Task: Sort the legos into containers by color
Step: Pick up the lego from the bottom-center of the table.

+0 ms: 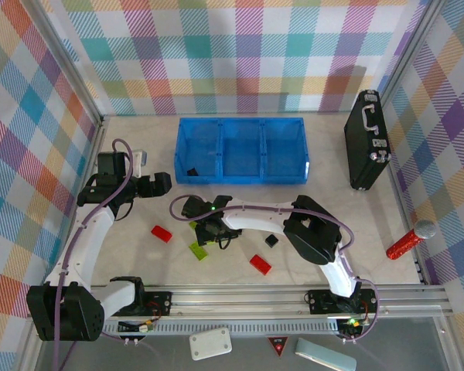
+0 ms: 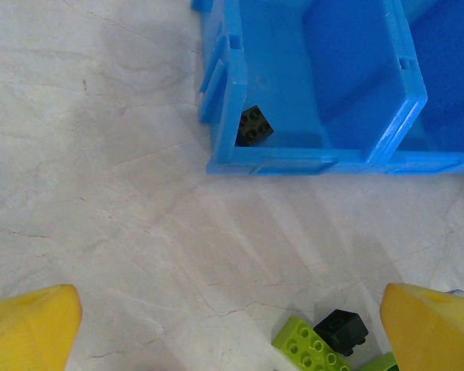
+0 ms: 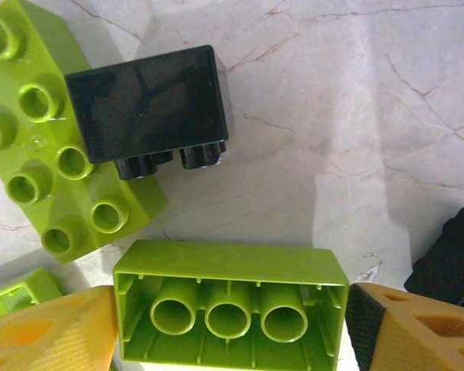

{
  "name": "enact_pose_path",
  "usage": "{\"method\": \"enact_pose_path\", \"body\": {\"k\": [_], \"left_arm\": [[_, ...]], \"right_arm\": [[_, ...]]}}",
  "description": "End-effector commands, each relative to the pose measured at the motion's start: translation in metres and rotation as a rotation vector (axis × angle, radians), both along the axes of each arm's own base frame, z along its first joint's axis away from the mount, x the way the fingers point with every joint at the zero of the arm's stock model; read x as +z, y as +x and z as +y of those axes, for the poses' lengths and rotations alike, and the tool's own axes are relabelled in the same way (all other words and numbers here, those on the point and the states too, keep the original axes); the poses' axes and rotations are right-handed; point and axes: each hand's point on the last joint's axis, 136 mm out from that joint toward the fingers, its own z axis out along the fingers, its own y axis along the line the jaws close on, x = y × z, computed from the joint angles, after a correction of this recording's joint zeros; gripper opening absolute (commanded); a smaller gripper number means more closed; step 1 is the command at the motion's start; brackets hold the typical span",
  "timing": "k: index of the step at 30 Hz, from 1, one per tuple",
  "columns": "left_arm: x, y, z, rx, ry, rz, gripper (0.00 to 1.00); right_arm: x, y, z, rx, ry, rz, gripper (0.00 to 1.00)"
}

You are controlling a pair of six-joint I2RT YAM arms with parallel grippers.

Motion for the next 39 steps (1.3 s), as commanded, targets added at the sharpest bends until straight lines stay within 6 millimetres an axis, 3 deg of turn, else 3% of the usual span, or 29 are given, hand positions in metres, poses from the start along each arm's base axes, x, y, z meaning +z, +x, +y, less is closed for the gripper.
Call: {"method": "enact_pose_path", "body": {"k": [1, 23, 39], "left_arm": [[0.000, -0.001, 0.002, 0.004, -0.012, 0.006, 0.99], [-0.001, -0.002, 0.003, 0.008, -0.007, 0.008, 0.98], [-0.002, -0.003, 0.004, 0.015, 0.000, 0.012, 0.98]], "right_arm": [[0.001, -0.002, 0.005, 0.009, -0.003, 0.007, 0.77], [0.011, -0.002, 0.004, 0.021, 0.007, -0.010, 0.68], [0.048, 0.004, -0.004, 0.035, 0.031, -0.081, 0.65]]}}
